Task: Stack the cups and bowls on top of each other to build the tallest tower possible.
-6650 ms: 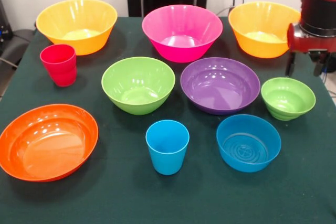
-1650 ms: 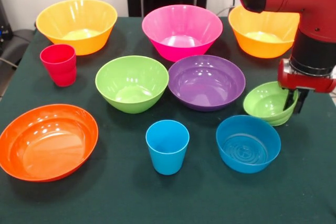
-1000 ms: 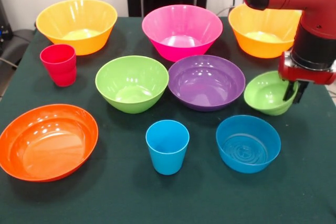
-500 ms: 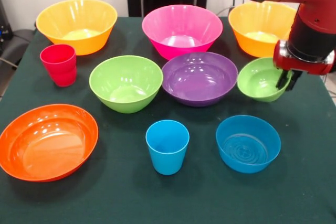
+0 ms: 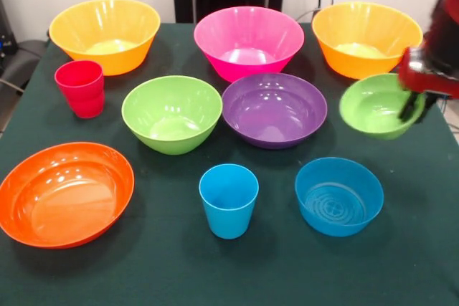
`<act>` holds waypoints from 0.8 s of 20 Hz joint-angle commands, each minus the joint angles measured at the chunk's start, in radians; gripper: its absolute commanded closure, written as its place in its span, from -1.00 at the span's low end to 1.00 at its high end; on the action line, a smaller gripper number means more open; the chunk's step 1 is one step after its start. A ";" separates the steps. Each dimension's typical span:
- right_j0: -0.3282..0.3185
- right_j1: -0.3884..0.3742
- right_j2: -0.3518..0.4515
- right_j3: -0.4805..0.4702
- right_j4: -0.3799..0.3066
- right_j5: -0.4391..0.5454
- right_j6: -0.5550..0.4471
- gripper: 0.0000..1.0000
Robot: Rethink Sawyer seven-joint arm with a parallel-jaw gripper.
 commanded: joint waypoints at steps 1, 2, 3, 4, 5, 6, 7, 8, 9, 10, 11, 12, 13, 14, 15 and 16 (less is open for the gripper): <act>0.090 0.131 0.057 -0.336 0.013 0.202 0.249 1.00; 0.096 0.151 0.052 -0.381 0.016 0.224 0.256 1.00; 0.100 0.184 0.041 -0.456 0.018 0.265 0.264 1.00; 0.102 0.211 0.031 -0.509 0.020 0.297 0.267 1.00; 0.100 0.246 0.010 -0.590 0.017 0.350 0.260 1.00; 0.095 0.266 -0.004 -0.635 0.021 0.385 0.255 1.00; 0.090 0.286 -0.019 -0.680 0.025 0.420 0.251 1.00; 0.084 0.296 -0.028 -0.703 0.029 0.439 0.247 1.00; 0.072 0.313 -0.043 -0.741 0.036 0.467 0.233 1.00; 0.064 0.328 -0.057 -0.773 0.048 0.489 0.227 1.00; 0.048 0.341 -0.075 -0.802 0.058 0.504 0.207 1.00; 0.038 0.351 -0.093 -0.825 0.071 0.517 0.197 1.00; 0.020 0.361 -0.114 -0.850 0.086 0.532 0.175 1.00; 0.010 0.371 -0.136 -0.870 0.104 0.545 0.165 1.00; -0.008 0.386 -0.171 -0.900 0.126 0.561 0.147 1.00; -0.019 0.397 -0.204 -0.921 0.149 0.570 0.137 1.00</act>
